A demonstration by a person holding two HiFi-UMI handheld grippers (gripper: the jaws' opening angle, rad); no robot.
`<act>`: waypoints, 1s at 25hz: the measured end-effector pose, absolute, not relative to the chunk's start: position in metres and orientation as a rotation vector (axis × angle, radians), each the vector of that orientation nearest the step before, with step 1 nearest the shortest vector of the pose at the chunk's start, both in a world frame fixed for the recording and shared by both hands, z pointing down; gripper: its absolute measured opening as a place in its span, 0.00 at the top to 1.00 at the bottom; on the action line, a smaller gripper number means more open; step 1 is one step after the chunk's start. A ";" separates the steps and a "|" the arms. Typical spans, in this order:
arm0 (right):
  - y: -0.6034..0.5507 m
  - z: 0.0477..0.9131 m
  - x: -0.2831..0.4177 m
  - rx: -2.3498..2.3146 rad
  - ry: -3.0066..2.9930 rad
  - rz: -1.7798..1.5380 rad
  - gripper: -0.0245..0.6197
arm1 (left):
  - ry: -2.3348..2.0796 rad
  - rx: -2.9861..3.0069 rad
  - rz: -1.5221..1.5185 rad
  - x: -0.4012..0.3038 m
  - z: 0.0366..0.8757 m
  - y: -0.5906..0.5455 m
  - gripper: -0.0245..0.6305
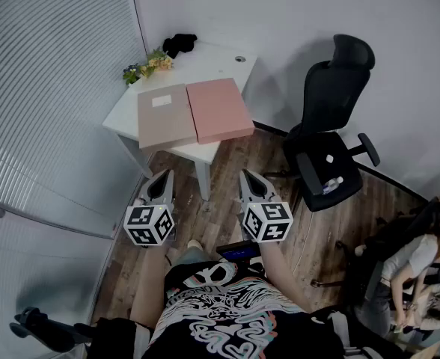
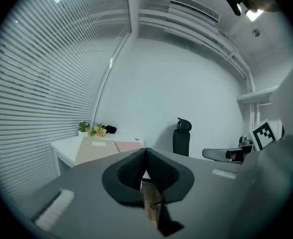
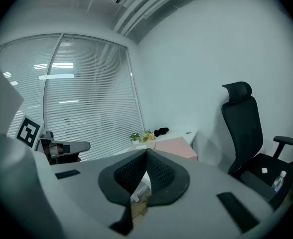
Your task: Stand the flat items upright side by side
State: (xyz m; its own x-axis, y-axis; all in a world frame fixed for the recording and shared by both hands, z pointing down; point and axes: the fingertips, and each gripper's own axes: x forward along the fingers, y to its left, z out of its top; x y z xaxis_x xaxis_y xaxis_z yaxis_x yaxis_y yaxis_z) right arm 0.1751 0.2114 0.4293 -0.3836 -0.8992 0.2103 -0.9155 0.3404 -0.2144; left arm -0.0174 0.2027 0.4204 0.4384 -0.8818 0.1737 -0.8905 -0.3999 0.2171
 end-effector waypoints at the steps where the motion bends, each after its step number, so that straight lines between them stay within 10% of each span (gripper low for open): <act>1: 0.212 0.429 0.174 1.716 -2.524 0.465 0.96 | -1.534 2.420 0.042 -0.019 0.419 0.204 0.96; 20: 0.227 0.441 0.179 1.727 -2.497 0.578 0.96 | -1.525 2.412 -0.008 -0.023 0.420 0.217 0.96; 25: 0.230 0.449 0.186 1.689 -2.561 0.782 0.83 | -1.419 2.381 -0.068 -0.008 0.425 0.219 0.67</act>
State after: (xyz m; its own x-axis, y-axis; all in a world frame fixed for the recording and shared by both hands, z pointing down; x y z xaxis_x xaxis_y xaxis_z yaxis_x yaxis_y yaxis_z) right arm 0.1860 0.2302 0.4492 -0.4307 -0.8688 0.2442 -0.8570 0.3089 -0.4125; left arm -0.0078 0.2192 0.4248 0.4923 -0.8584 0.1440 -0.8407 -0.4261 0.3342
